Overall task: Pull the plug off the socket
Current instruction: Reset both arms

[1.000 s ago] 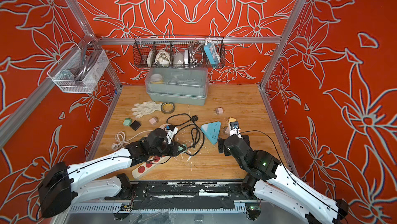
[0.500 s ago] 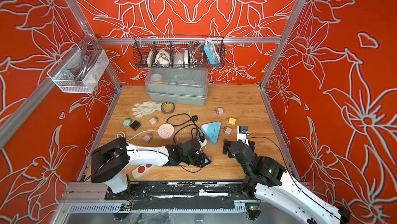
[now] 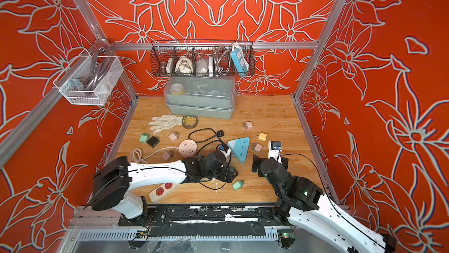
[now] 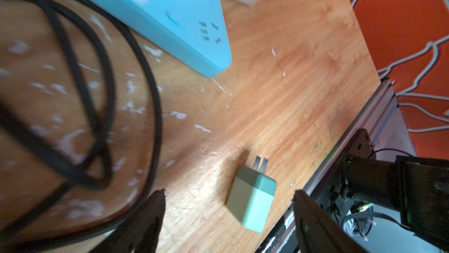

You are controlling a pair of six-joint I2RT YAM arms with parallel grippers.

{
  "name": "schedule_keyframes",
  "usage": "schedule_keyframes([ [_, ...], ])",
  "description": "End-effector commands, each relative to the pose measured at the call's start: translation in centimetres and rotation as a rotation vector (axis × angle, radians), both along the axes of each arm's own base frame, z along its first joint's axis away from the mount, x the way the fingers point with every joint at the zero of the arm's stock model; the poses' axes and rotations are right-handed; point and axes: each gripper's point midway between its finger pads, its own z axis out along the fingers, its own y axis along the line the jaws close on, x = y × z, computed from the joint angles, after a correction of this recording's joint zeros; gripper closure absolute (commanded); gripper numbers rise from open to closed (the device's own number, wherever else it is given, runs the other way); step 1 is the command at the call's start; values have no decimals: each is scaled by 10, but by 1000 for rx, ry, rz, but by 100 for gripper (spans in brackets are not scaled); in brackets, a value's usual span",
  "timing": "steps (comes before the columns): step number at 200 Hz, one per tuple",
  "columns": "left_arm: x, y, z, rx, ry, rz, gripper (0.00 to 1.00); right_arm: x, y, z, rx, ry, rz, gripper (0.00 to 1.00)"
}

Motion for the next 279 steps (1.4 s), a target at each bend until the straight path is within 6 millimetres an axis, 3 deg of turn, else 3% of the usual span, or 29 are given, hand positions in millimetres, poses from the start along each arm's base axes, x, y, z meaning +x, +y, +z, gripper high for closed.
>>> schedule_keyframes([
  [1,39,61,36,101,-188,136,1,22,4,15,-98,-148,-22,0],
  [26,73,128,78,278,-461,266,1,42,21,16,-252,-276,32,0],
  [47,95,184,93,329,-545,383,1,56,30,16,-351,-326,80,1],
  [70,106,232,94,327,-571,465,1,73,29,11,-366,-284,98,1],
  [93,108,265,92,416,-702,464,1,91,27,-7,-394,-252,133,1],
  [130,117,319,62,452,-646,583,1,124,-22,-40,-418,-165,2,0],
  [158,129,331,26,447,-551,565,1,144,-45,-54,-363,-147,-44,0],
  [191,138,333,-3,481,-541,521,1,159,-51,-72,-406,-129,-20,0],
  [214,145,333,-18,452,-551,490,1,168,-44,-88,-426,-111,41,0],
  [240,151,321,-21,415,-574,417,2,175,-48,-102,-412,-94,42,1],
  [279,155,333,-21,415,-567,478,2,169,-57,-101,-340,-126,38,0],
])
